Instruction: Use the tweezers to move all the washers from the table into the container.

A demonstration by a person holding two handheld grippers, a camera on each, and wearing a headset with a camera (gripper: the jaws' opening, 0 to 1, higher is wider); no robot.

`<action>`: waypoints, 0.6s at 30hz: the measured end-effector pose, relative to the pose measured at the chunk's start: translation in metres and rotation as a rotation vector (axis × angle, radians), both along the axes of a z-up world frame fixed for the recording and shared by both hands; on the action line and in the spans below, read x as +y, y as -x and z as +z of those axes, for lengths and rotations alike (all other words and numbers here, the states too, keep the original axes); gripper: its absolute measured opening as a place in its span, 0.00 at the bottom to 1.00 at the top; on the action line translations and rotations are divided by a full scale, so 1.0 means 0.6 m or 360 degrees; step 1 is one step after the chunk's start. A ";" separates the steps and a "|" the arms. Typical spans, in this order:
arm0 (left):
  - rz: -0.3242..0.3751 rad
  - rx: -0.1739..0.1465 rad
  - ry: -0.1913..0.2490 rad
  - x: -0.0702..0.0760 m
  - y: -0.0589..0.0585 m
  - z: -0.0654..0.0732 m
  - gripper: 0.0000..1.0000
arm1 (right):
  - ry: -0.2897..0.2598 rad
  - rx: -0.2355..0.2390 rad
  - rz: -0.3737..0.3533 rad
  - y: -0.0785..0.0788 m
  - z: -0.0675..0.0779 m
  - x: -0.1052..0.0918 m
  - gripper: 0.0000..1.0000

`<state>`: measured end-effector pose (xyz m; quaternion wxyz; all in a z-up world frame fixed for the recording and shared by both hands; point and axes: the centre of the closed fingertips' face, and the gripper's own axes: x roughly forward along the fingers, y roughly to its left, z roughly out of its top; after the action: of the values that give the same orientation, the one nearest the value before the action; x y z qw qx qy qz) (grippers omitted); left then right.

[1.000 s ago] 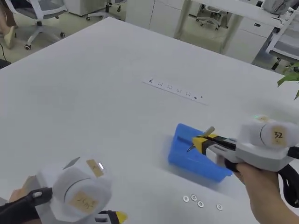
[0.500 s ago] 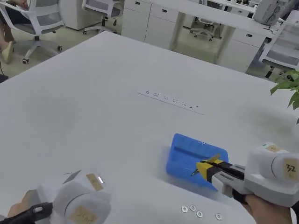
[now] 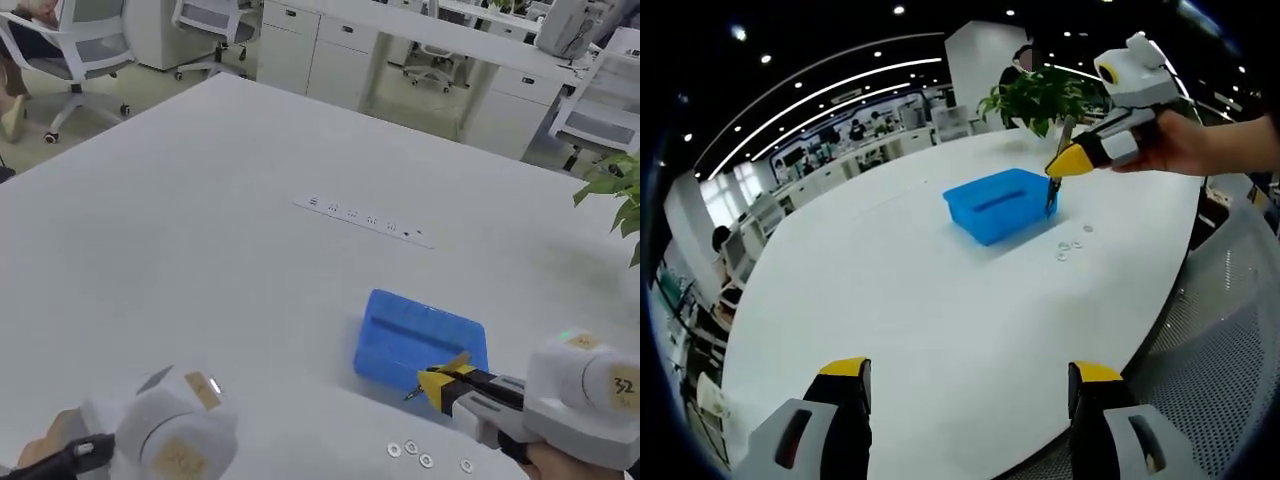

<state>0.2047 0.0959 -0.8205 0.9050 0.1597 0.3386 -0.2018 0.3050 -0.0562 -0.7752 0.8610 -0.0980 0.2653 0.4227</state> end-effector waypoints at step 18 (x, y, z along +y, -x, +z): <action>-0.0004 -0.0001 -0.0011 0.001 0.000 -0.001 0.82 | 0.0126 0.0103 0.0011 0.022 -0.066 -0.015 0.03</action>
<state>0.2050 0.0963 -0.8209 0.9043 0.1633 0.3388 -0.2019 0.2916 -0.0652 -0.8149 0.8458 -0.1193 0.3093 0.4179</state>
